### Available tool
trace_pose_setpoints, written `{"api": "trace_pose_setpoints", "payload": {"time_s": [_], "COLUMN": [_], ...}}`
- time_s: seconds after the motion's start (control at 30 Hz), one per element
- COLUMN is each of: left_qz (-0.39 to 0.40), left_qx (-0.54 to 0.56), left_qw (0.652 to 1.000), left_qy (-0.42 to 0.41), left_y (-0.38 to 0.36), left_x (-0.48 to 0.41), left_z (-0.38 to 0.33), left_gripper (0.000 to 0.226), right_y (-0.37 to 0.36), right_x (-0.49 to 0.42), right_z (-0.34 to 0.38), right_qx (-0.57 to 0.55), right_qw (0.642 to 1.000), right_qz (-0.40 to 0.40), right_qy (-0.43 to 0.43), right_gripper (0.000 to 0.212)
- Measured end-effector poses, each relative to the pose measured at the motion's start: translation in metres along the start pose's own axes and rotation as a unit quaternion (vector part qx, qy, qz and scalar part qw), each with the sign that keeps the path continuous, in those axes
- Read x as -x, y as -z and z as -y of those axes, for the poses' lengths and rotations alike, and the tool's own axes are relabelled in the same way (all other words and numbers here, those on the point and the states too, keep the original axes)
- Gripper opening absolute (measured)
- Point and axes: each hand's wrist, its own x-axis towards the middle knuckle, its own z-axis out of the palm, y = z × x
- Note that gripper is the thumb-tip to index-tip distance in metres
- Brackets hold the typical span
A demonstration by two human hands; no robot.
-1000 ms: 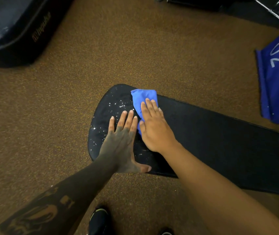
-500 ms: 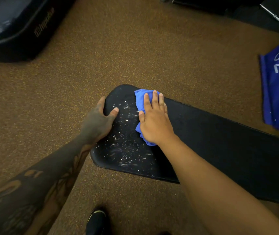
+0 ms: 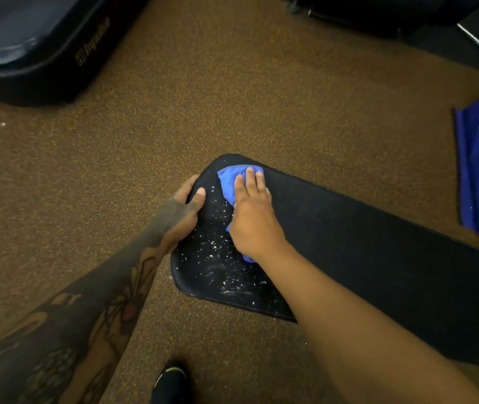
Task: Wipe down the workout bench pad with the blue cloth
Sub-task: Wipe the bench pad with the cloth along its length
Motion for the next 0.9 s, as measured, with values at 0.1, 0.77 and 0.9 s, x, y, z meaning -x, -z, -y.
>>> {"api": "trace_pose_setpoints", "payload": {"time_s": [0.1,0.77,0.9], "left_qz": [0.01,0.083,0.124], "left_qx": [0.068,0.301,0.316], "left_qw": [0.998,0.948,0.937], "left_qy": [0.005,0.058,0.08], "left_y": [-0.001,0.004,0.006], "left_x": [0.001,-0.004,-0.009], "left_z": [-0.003,0.015,0.019], "left_gripper": [0.041,0.04,0.044], "right_y": [0.002,-0.003,0.008], "right_x": [-0.038,-0.024,-0.046], "right_z": [0.011,0.025,0.018], "right_qx": [0.006,0.018,0.004], "right_qw": [0.999,0.991,0.998], "right_qz": [-0.012,0.063,0.033], "right_qy": [-0.041,0.118,0.05], "right_gripper": [0.088,0.086,0.079]}}
